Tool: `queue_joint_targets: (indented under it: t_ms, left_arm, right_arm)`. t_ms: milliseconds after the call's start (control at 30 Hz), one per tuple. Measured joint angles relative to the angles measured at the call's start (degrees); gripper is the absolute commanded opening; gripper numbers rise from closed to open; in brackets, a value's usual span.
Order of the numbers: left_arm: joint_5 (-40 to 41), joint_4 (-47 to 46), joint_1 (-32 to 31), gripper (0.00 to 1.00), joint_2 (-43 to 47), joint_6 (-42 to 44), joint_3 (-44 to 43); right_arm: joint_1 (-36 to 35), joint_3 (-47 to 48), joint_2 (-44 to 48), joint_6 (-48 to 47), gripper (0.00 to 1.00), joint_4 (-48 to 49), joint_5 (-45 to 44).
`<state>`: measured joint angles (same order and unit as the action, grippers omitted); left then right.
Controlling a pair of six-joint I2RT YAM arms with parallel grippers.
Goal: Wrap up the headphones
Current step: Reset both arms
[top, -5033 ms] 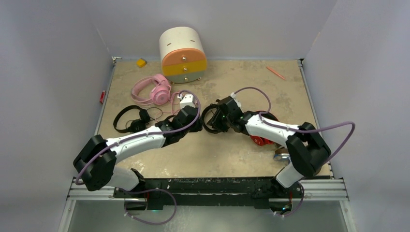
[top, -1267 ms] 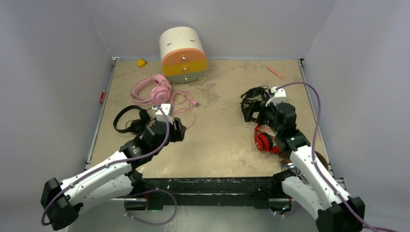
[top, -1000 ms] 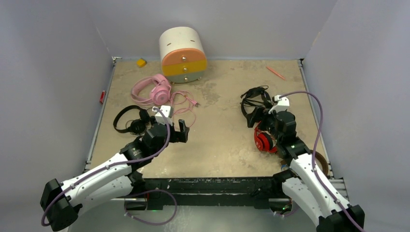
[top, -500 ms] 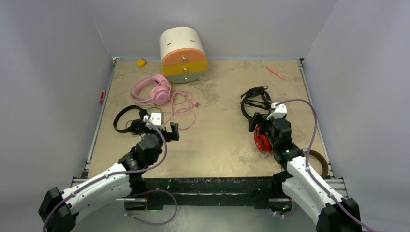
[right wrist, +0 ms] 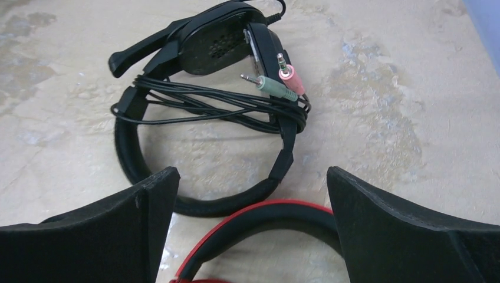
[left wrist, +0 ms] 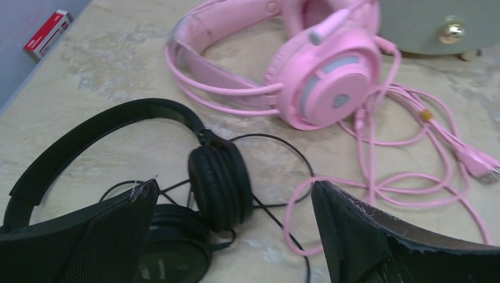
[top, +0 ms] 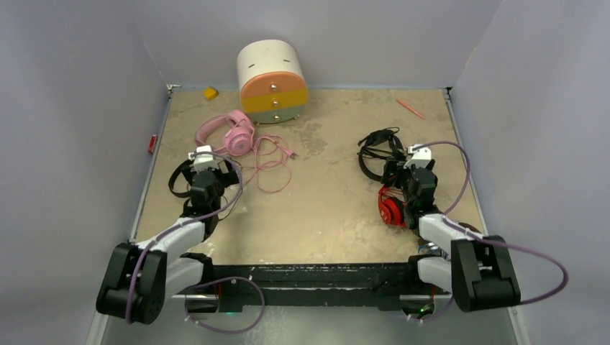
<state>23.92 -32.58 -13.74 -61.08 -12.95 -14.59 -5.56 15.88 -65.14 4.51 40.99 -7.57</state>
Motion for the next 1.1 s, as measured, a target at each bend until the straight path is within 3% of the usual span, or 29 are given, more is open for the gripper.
queue_joint_targets:
  t_ms: [167,300,467,633,800,967,1100]
  left_arm:
    - [-5.42,-8.68,7.06,0.99,-6.82,0.59,-0.20]
    - [-8.26,-14.25,9.25,0.99,-11.91,2.54,-0.98]
    - [-10.86,-18.58,10.71,0.99,-13.51,4.81,-1.07]
    - [-13.14,-20.55,10.75,0.99,-15.10,5.60,-1.01]
    - [-14.84,-24.63,10.75,0.91,-21.03,7.65,-1.01]
    - [-16.33,-30.60,11.17,0.96,-30.12,9.46,-1.07]
    - [-16.85,-31.65,12.37,0.96,-30.36,9.38,-1.18]
  right_arm:
    - [0.42,0.26,-11.26,-4.02,0.99,11.50,-1.66]
    - [0.87,1.92,-17.22,-5.44,0.99,14.05,-2.67]
    - [1.66,0.15,-24.96,-6.67,0.99,27.74,-4.24]
    - [1.79,-0.72,-25.57,-7.61,0.99,30.12,-3.56]
    - [1.84,-0.52,-25.59,-7.54,0.99,30.82,-3.65]
    - [1.84,-0.52,-25.59,-7.61,0.99,30.93,-4.28]
    - [1.86,-0.48,-25.59,-7.54,0.99,30.95,-4.98]
